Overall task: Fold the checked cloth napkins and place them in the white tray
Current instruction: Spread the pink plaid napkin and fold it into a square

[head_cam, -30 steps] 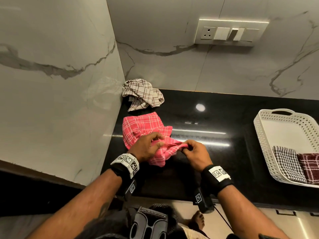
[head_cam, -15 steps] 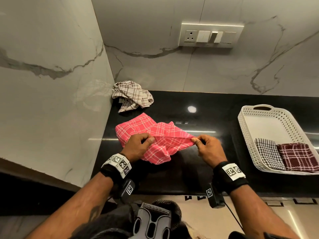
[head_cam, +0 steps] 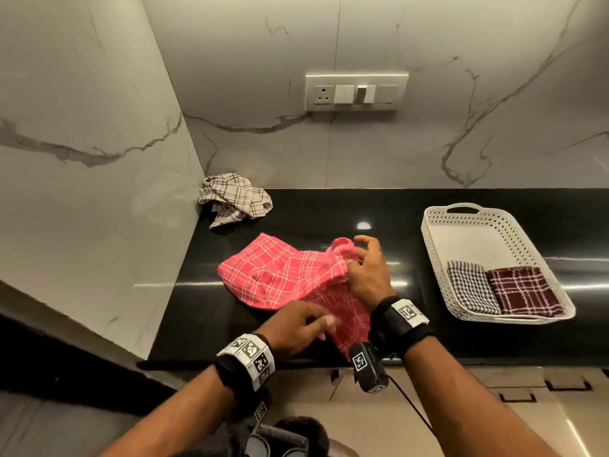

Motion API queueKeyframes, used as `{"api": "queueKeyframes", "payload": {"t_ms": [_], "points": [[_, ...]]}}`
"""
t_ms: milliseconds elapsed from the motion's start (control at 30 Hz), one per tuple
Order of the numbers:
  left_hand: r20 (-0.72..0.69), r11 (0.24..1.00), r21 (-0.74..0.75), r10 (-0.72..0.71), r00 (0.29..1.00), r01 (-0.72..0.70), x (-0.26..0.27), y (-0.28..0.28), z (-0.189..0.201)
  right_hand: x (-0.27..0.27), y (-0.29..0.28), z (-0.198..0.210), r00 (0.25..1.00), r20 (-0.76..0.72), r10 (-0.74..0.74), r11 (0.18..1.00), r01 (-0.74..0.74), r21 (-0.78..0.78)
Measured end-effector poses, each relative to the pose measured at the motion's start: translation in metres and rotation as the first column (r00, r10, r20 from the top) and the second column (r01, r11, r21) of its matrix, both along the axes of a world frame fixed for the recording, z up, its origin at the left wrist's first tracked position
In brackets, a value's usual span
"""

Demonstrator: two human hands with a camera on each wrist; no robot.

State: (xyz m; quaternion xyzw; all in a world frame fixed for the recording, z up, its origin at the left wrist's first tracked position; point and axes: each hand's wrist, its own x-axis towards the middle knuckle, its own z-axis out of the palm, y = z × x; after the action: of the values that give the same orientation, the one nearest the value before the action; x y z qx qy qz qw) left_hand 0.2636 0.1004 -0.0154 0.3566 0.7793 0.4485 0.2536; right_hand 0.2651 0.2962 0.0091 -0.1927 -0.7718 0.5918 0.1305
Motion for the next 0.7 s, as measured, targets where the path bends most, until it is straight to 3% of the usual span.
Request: {"api": "queueKeyframes", "payload": {"t_ms": [33, 100, 167, 300, 400, 567, 700], "points": [[-0.118, 0.991, 0.086, 0.115, 0.986, -0.105, 0.001, 0.008, 0.004, 0.004, -0.002, 0.007, 0.997, -0.017, 0.08, 0.997, -0.08, 0.01], [-0.328, 0.931, 0.25, 0.341, 0.881, -0.267, -0.005, 0.016, 0.011, 0.008, -0.007, 0.013, 0.972, -0.028, 0.233, 0.971, -0.231, 0.061], [-0.446, 0.904, 0.301, 0.415, 0.793, -0.303, -0.007, 0.024, 0.025, 0.018, -0.005, 0.015, 0.947, -0.03, 0.321, 0.94, -0.315, 0.13], [-0.474, 0.983, 0.153, 0.167, 0.864, -0.106, -0.017, 0.032, 0.052, 0.033, 0.003, 0.02, 0.907, -0.037, 0.419, 0.899, -0.409, 0.158], [-0.473, 0.995, 0.013, 0.096, 0.876, -0.102, -0.028, 0.027, 0.054, 0.038, 0.014, 0.029, 0.91, -0.058, 0.41, 0.897, -0.391, 0.205], [-0.598, 0.943, -0.146, 0.157, 0.786, -0.299, -0.052, 0.013, 0.07, 0.038, 0.05, 0.028, 0.935, 0.06, 0.35, 0.831, -0.339, 0.441], [-0.714, 0.921, -0.073, 0.219, 0.665, -0.382, -0.07, -0.005, 0.083, 0.043, 0.088, 0.025, 0.961, 0.143, 0.238, 0.757, -0.275, 0.592]]}}
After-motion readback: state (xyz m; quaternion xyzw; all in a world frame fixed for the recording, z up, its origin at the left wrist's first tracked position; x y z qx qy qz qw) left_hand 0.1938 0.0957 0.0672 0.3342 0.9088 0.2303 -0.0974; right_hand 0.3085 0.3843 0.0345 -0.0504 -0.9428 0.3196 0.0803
